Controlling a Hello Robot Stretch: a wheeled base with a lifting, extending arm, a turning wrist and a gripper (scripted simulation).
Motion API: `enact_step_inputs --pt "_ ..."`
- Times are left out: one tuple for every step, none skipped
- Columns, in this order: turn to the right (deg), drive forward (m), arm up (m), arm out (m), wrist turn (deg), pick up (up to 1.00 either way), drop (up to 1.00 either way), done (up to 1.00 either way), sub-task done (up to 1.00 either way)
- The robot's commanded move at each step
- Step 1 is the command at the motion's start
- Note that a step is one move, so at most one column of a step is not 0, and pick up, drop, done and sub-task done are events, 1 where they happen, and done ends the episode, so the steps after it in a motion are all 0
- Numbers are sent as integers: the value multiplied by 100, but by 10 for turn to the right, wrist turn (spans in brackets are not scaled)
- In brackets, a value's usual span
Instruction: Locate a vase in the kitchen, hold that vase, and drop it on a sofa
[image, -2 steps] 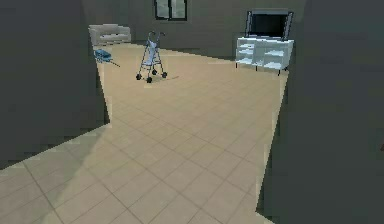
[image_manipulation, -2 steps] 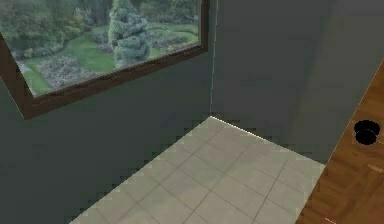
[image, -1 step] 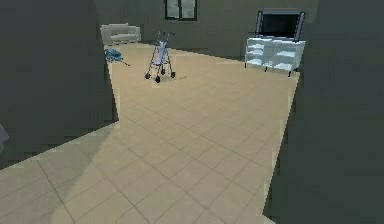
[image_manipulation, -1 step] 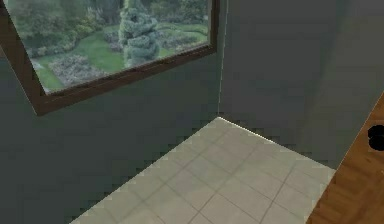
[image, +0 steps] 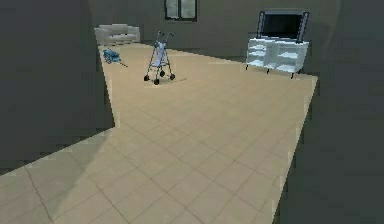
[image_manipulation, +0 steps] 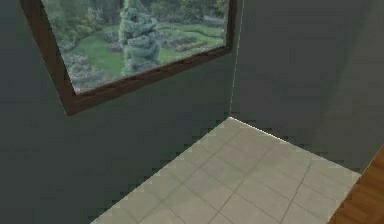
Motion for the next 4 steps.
enact_step_inputs --pt "0 45 0 0 0 0 0 0 0" --pt "-120 0 0 0 0 0 0 0 0" --pt "0 100 0 0 0 0 0 0 0" --pt "-30 0 0 0 0 0 0 0 0"
